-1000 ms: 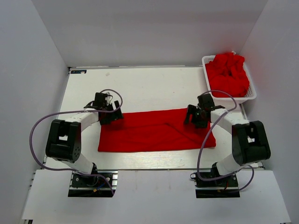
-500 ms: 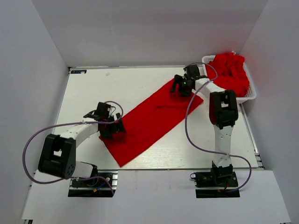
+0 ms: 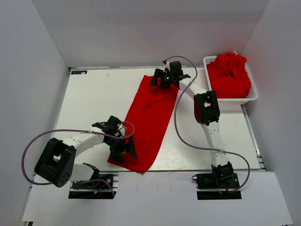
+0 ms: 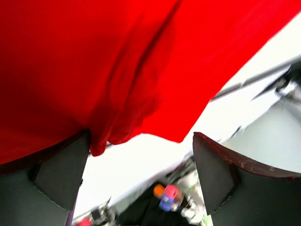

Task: Fold and stack the t-shirts
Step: Rotate the tshirt 90 degrees

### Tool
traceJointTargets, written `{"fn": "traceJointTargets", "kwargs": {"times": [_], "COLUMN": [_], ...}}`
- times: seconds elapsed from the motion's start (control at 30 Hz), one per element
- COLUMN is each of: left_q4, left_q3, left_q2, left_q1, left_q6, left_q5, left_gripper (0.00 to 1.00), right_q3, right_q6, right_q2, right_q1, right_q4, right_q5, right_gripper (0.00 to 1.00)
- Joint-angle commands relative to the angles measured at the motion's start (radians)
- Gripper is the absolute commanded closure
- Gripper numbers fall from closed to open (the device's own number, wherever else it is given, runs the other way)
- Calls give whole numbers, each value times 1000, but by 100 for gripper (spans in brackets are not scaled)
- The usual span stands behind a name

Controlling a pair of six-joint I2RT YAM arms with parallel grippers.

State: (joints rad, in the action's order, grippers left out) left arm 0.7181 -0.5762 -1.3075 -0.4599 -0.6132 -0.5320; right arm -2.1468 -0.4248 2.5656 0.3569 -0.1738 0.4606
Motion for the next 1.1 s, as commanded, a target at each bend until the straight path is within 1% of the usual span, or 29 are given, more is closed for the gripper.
{"fn": "traceJointTargets", "kwargs": {"times": [0.0,0.1,0.13,0.17,0.2,0.23,0.27,0.3,0.33,0.37,0.4,0.43,0.5,0.53,0.6,0.63,0.73,0.8,0.9,0.97,1.0,1.07], "left_q4": [-6,24,47,69,108,131,151,214,248,274,291,300,300,270,235,210,201,161,136,116,106,95], "left_q3": [-2,-65,-98,-178,-223,-270,-369,-425,-482,-584,-628,-710,-773,-813,-826,-826,-844,-844,-878,-901,-901,-901], "left_q2": [-28,-56,-56,-68,-68,-78,-78,-93,-107,-143,-163,-182,-214,-225,-225,-210,-210,-249,-332,-367,-395,-404], "left_q1": [-52,-85,-97,-108,-108,-108,-117,-117,-117,-106,-89,-89,-80,-80,-56,-46,16,55,159,196,213,250], "left_q6": [24,65,81,119,137,156,208,231,240,240,221,205,143,126,102,86,70,89,75,75,75,84], "left_q5": [-89,-80,-60,-30,-14,13,106,180,364,451,516,620,717,765,808,857,900,868,821,797,782,782], "left_gripper": [0,0,0,0,0,0,0,0,0,0,0,0,0,0,0,0,0,0,0,0,0,0], "right_q3": [-39,-64,-71,-82,-114,-125,-137,-122,-38,2,36,86,102,107,114,114,125,120,100,120,126,139], "right_q6": [-15,-11,10,18,53,54,98,116,157,184,193,190,181,172,159,150,101,75,20,6,-14,-25], "right_q2": [41,47,44,38,13,1,-17,-91,-123,-151,-236,-254,-304,-311,-320,-321,-303,-279,-248,-239,-236,-217], "right_q1": [47,57,62,57,54,56,56,68,71,80,89,88,93,96,108,126,157,189,232,264,270,277], "right_q4": [72,74,73,59,34,16,-28,-59,-64,-61,-28,-30,-81,-99,-189,-223,-295,-322,-391,-426,-428,-438], "right_q5": [52,18,-28,-45,-60,-74,-95,-111,-158,-201,-235,-256,-350,-374,-436,-450,-525,-565,-615,-632,-673,-683], "right_gripper": [12,12,11,11,11,11,10,10,10,10,10,10,10,10,10,10,10,10,10,10,10,10]}}
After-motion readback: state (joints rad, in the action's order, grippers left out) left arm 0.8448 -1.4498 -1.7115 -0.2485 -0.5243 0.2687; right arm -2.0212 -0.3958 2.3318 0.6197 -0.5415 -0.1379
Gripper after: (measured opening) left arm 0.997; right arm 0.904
